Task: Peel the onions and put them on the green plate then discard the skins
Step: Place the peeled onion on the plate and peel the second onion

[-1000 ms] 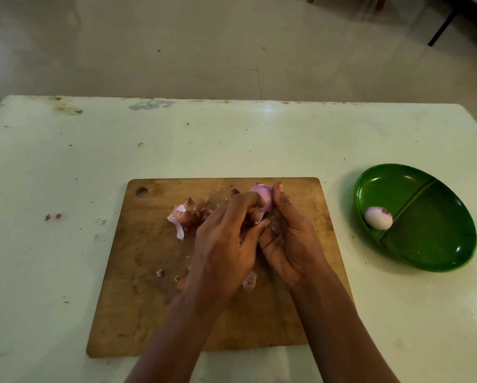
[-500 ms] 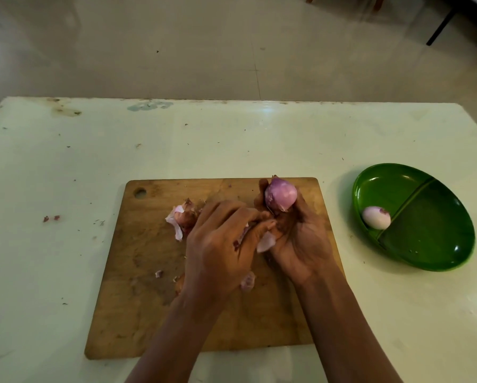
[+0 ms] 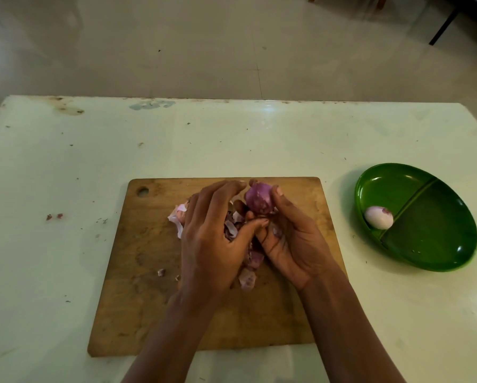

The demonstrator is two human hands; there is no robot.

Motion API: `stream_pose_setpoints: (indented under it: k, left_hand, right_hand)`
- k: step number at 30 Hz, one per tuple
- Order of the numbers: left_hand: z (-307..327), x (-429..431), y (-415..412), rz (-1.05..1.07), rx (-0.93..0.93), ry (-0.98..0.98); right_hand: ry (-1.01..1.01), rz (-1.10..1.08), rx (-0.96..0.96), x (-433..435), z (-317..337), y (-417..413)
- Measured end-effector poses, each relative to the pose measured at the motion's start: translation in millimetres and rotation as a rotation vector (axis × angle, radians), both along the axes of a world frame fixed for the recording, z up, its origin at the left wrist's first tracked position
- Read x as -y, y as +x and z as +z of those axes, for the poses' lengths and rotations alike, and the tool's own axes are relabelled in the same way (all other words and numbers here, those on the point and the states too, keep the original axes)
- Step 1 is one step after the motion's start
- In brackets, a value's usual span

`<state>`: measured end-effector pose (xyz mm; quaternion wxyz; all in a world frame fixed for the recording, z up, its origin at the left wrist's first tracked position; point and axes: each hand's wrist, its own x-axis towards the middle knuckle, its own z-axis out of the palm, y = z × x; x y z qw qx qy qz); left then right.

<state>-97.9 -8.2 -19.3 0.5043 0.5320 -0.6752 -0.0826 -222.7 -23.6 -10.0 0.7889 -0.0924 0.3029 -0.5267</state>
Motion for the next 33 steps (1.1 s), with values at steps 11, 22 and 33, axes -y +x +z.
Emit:
stream_pose_setpoints:
  k: [11,22,33]
  left_hand:
    - [1,-1,0,-0.058,-0.065,0.022]
    - [2,0,0,-0.019,-0.078,0.111]
    - [0,0,2,-0.04,-0.072,0.134]
  right_hand:
    - [-0.114,0.133,0.041,1,-6,2]
    - [-0.084,0.152,-0.053,-1,0,2]
    - [-0.06,0.156,-0.15,-3,6,4]
